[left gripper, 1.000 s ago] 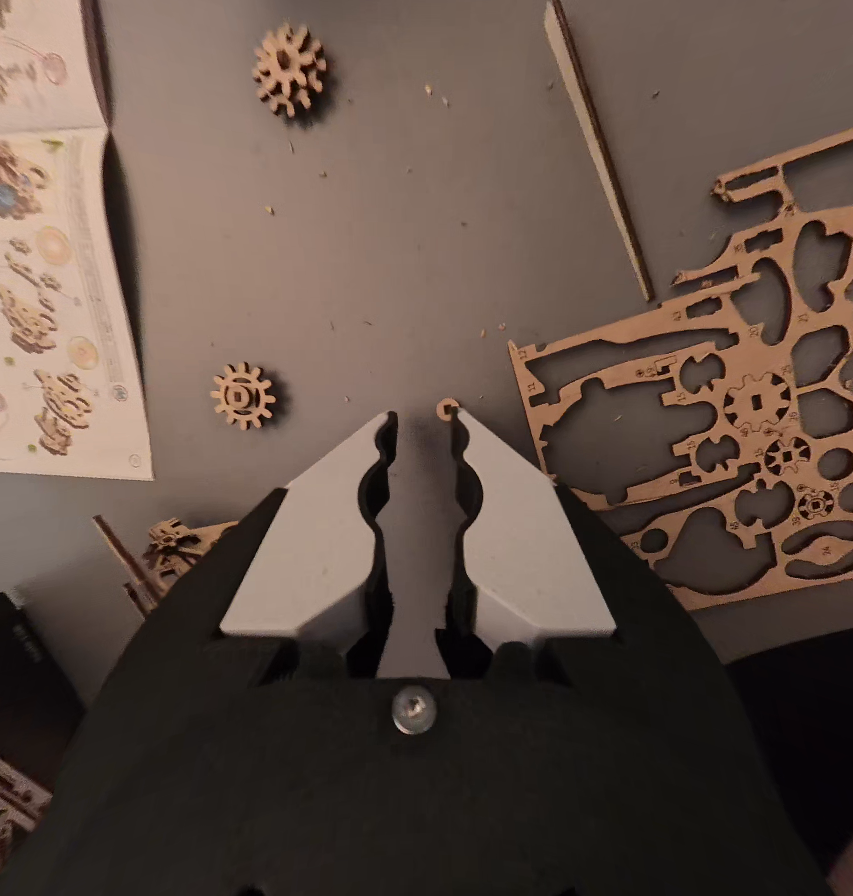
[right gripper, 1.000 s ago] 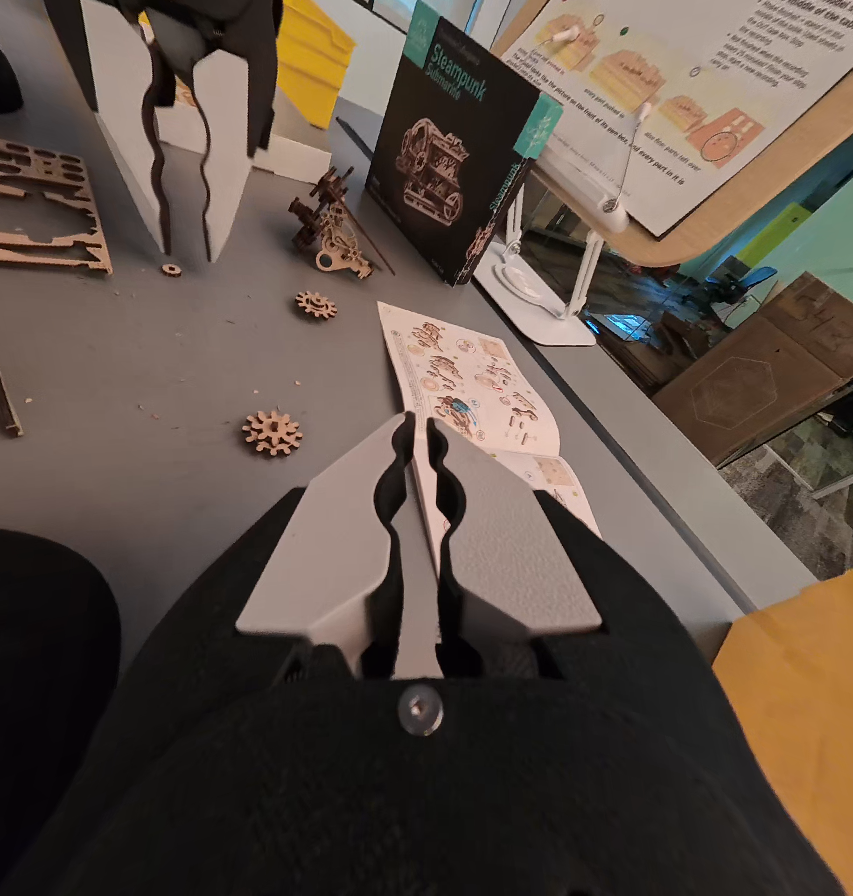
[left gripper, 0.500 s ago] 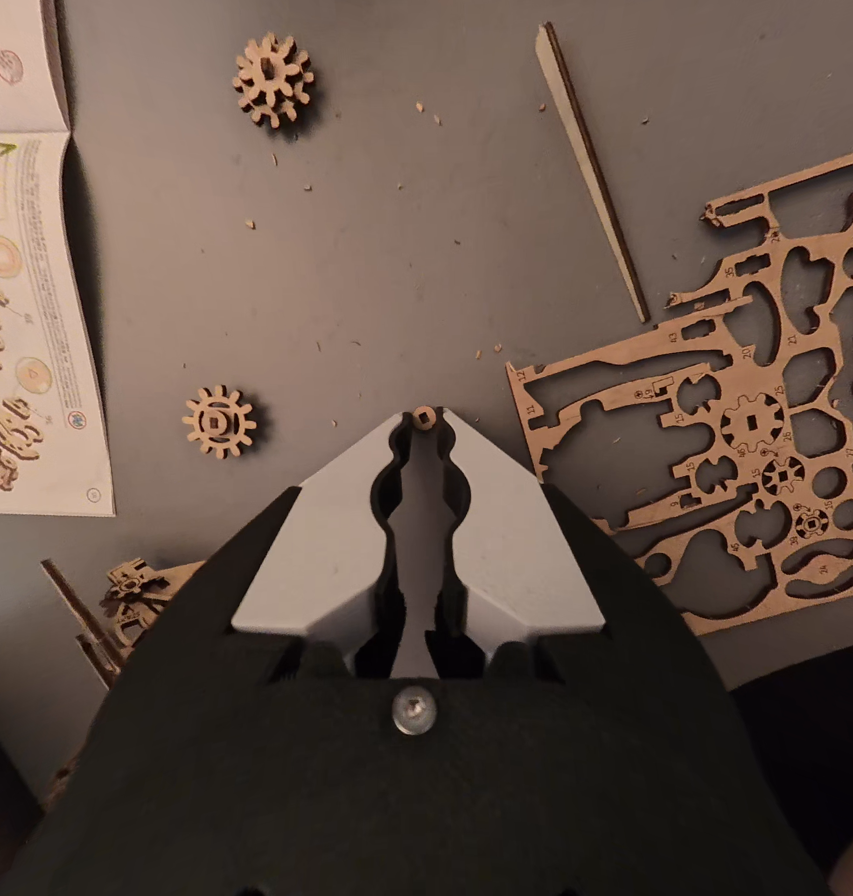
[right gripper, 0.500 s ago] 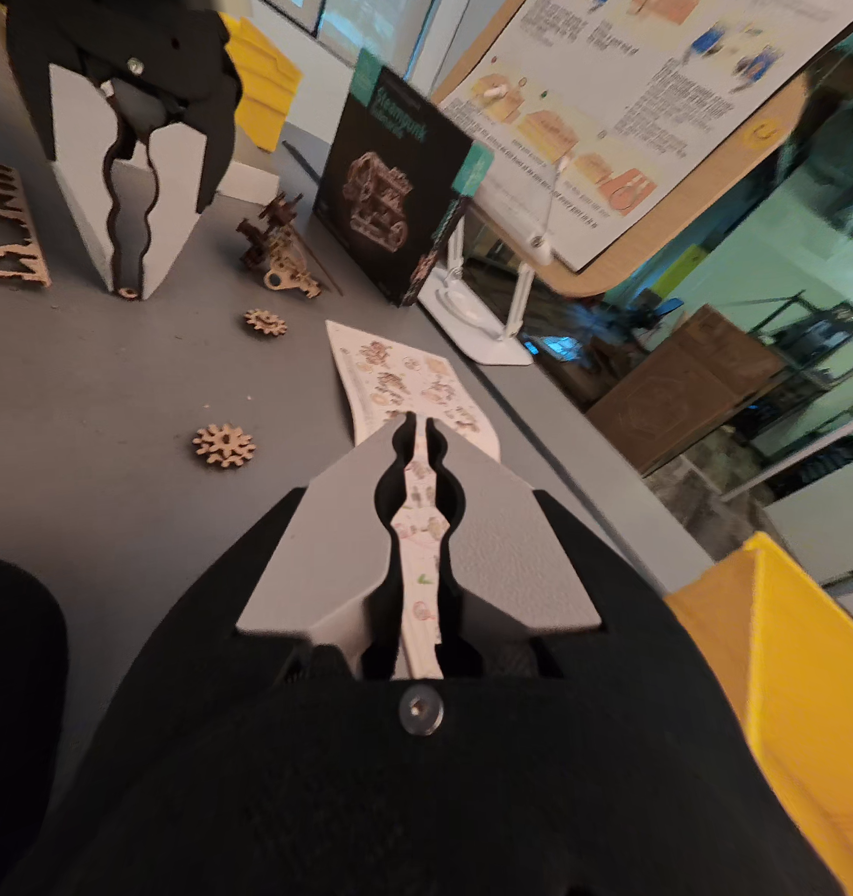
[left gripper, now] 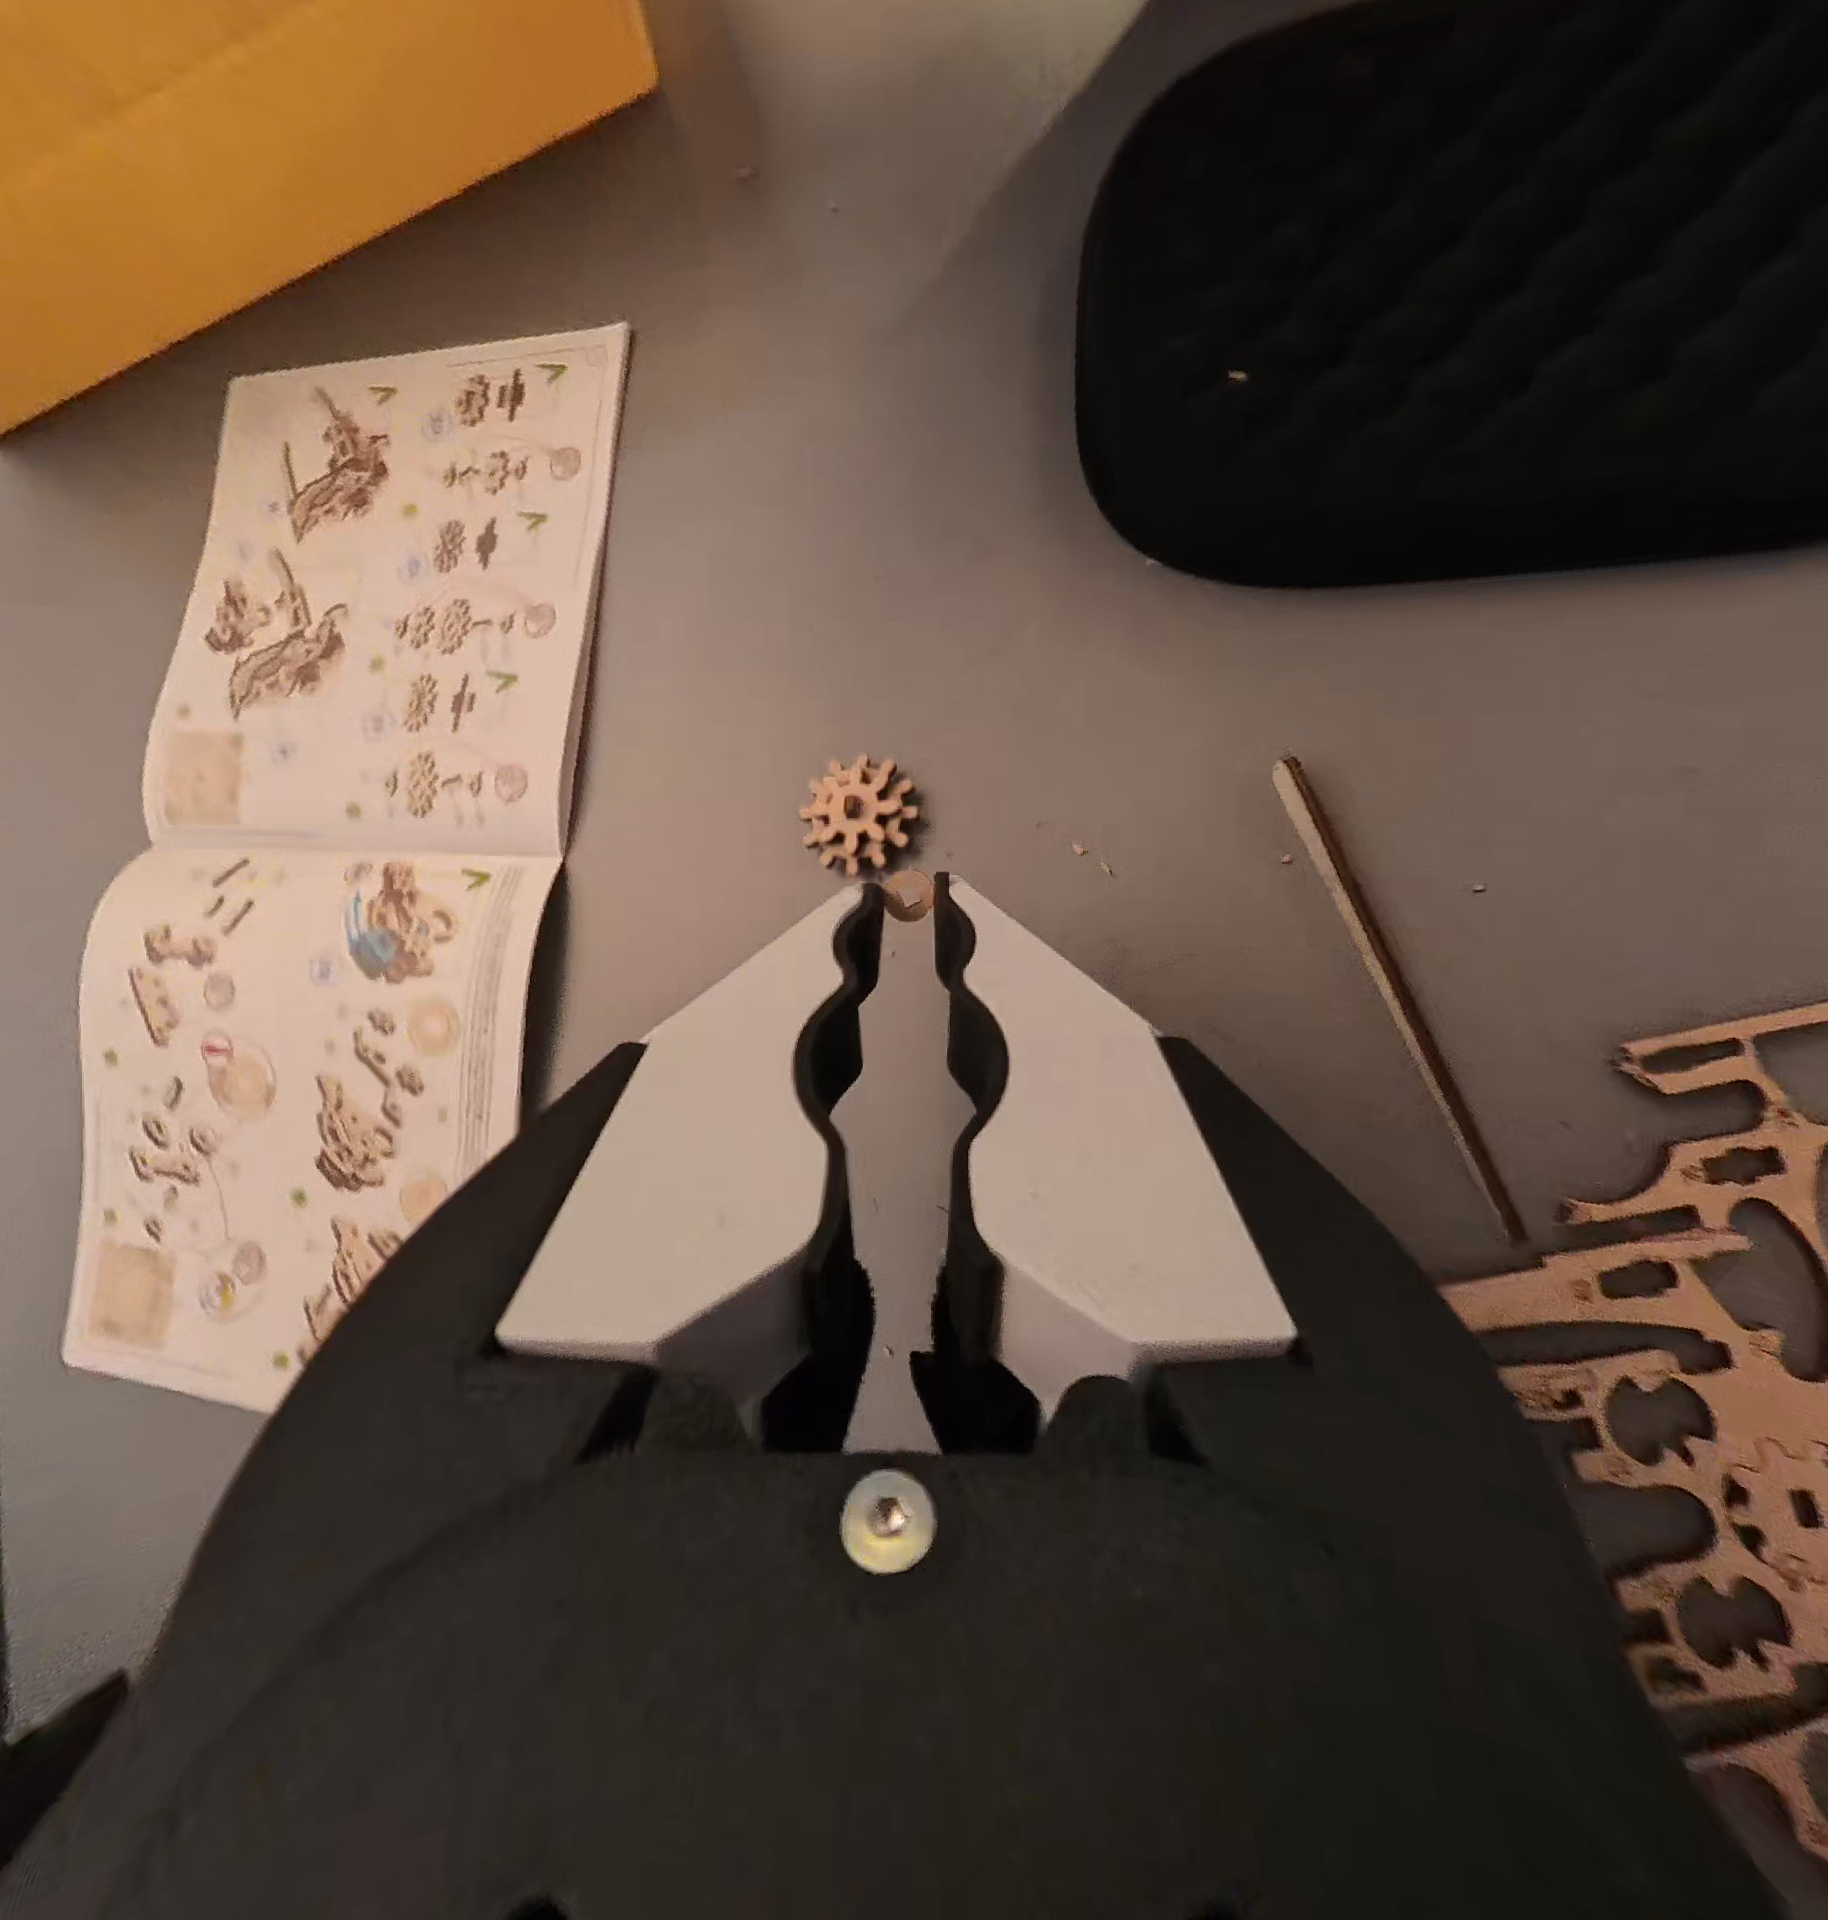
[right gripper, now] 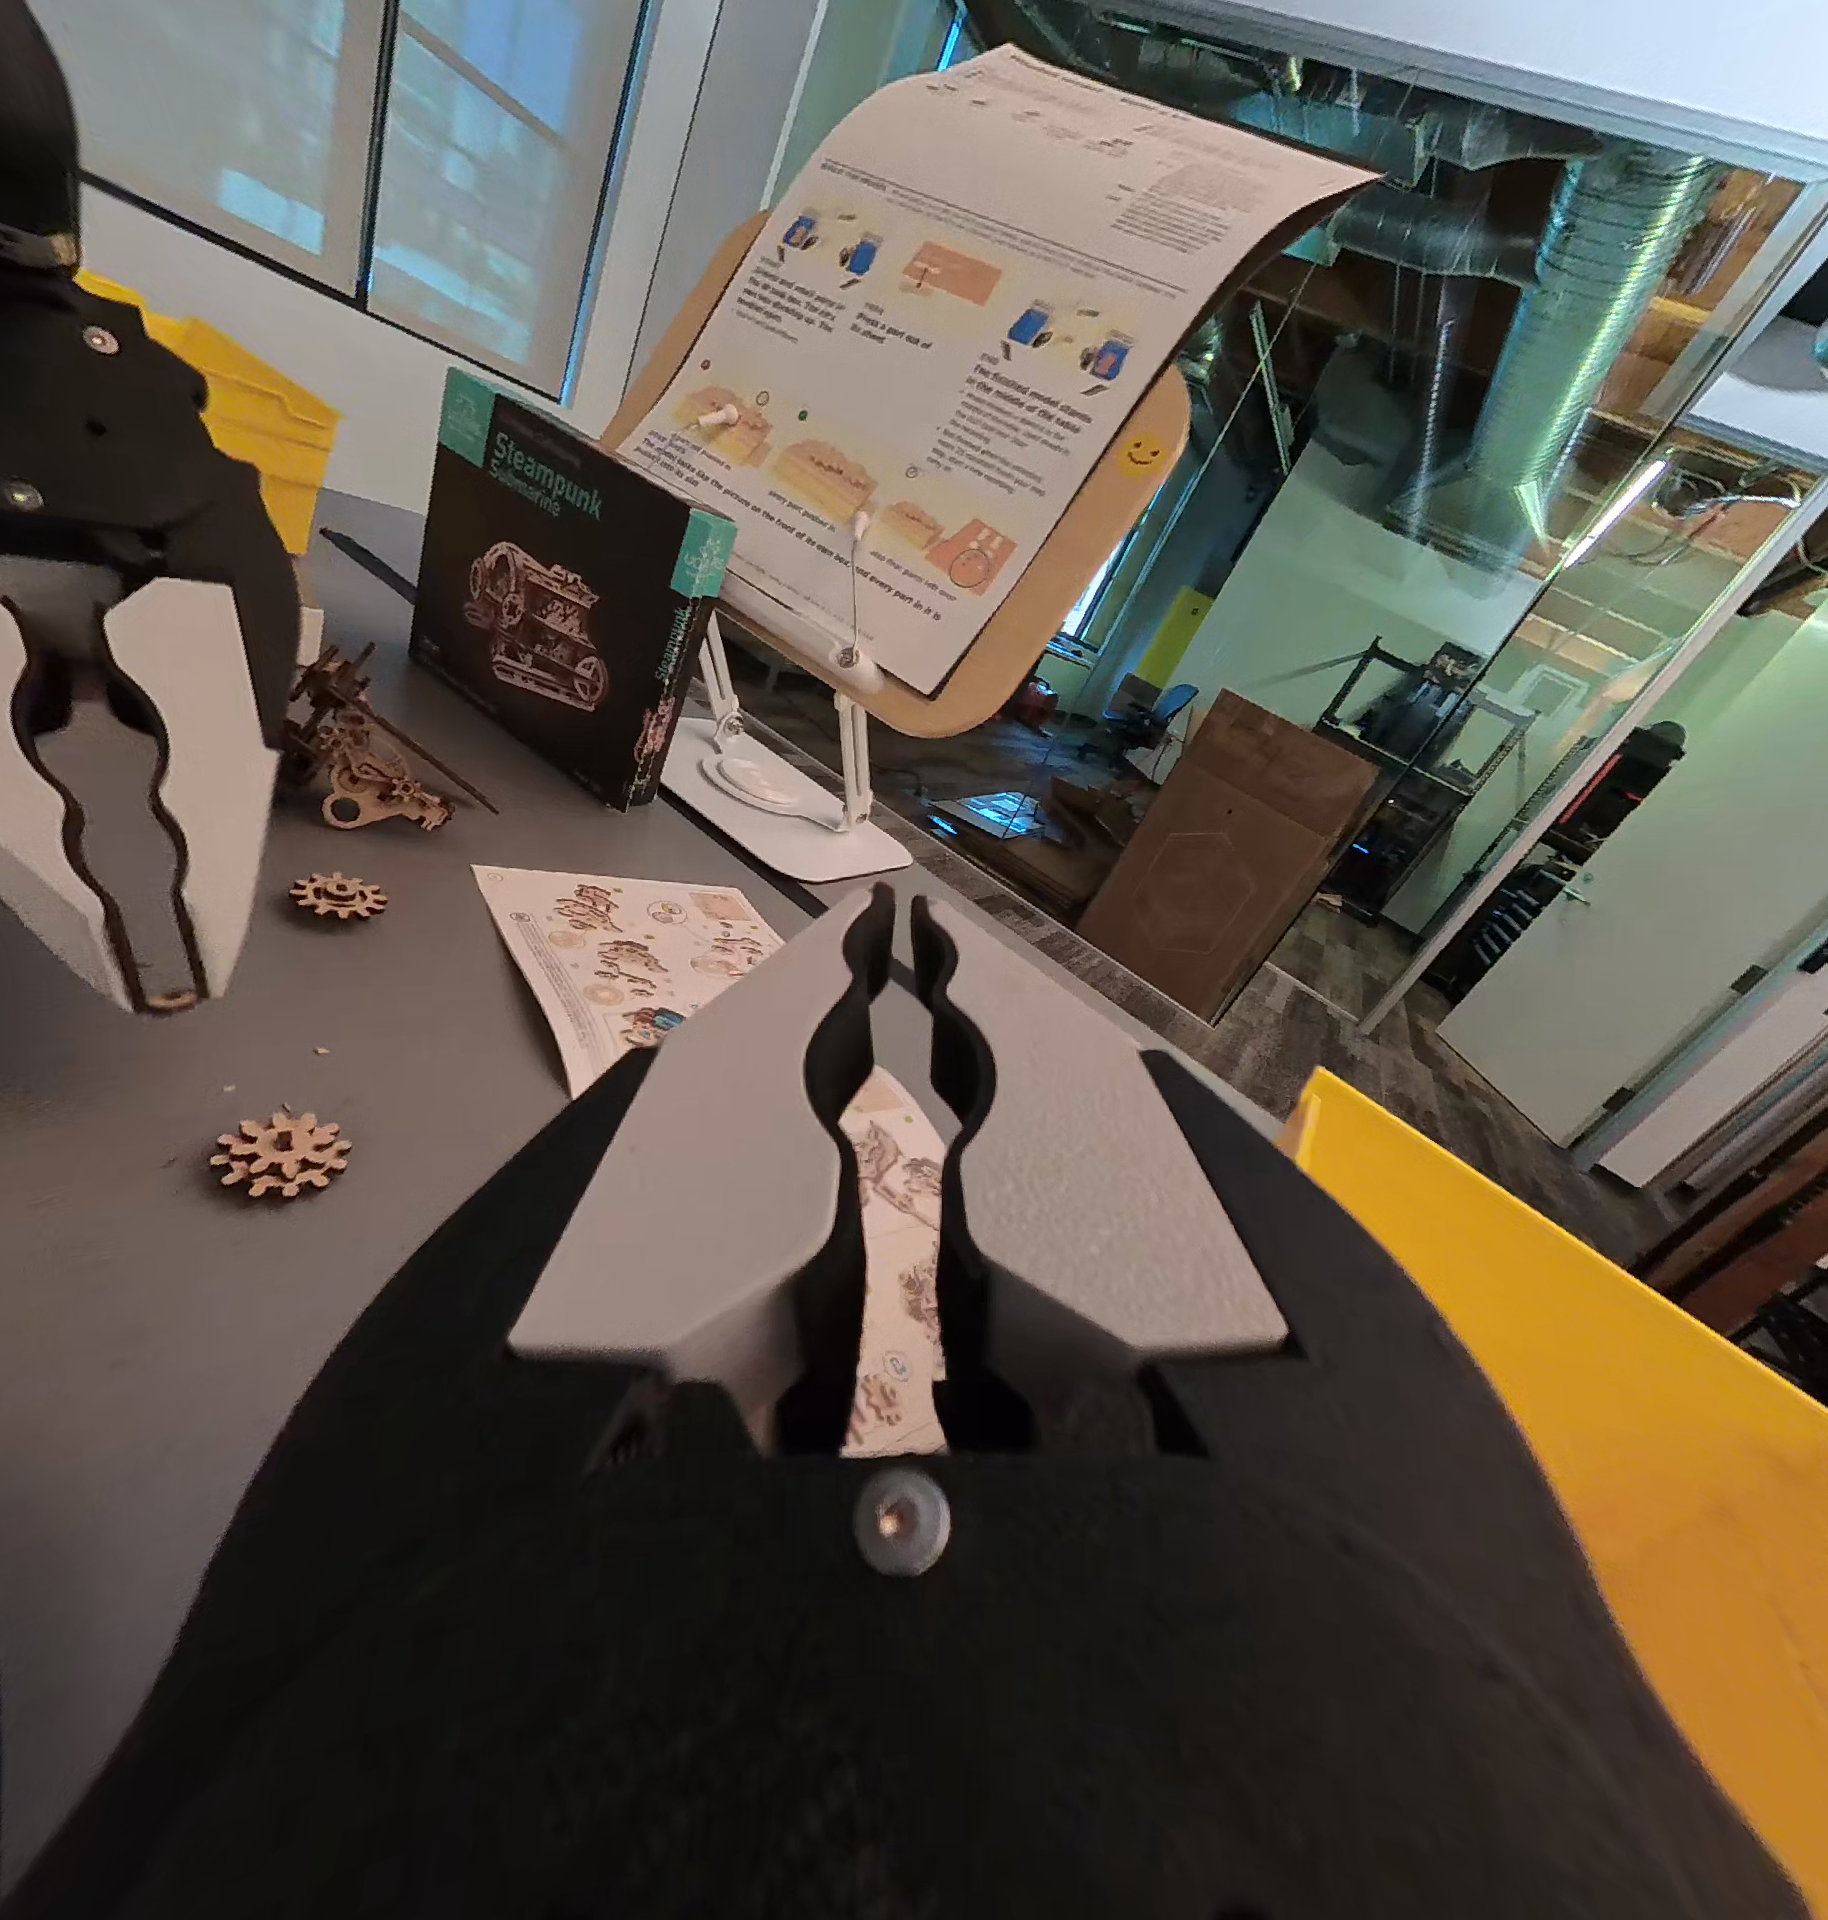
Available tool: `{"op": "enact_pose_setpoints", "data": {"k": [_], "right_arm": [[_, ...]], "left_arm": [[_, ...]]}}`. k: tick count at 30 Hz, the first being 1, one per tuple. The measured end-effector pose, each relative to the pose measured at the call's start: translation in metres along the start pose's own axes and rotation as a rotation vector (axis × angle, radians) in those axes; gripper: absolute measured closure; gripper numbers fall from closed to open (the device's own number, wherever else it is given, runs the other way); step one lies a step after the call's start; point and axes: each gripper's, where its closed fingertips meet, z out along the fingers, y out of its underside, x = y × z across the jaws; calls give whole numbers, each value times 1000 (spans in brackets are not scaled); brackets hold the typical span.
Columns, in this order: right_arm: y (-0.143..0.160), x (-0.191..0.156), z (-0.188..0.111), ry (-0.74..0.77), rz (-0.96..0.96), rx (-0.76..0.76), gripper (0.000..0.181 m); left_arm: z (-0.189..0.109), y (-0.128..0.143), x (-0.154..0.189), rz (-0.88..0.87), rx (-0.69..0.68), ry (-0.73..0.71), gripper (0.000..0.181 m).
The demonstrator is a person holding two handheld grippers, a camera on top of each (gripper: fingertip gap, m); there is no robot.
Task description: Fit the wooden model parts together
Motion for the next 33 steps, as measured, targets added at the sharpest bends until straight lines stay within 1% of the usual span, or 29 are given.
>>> {"op": "enact_pose_setpoints", "data": {"k": [3,6,8,10,12,14,16,20,23,33], "right_arm": [[6,-9,4,-36,-2,-30,181],[17,-21,10,-88,8,-76,181],[27,-30,14,-132,25,-115,181],[36,-39,17,-168,33,-156,181],[43,-46,19,-199,41,-182,181],[47,-51,21,-216,45,-205,181],[50,-53,21,-228,50,-214,181],[54,-56,22,-242,59,-231,181],[56,-58,22,-254,67,-242,180],[64,-75,24,-328,65,-282,179]], "left_arm": [[13,-6,-4,62,-35,12,174],[21,-7,-11,67,-61,33,174],[24,-8,-17,73,-62,18,174],[26,-10,-15,69,-64,47,174],[27,-7,-18,85,-84,38,174],[28,-9,-19,79,-75,42,174],[31,-11,-16,76,-66,57,174],[35,-3,-17,107,-110,47,173],[36,-6,-15,100,-91,62,173],[39,-3,-12,113,-96,95,174]]}}
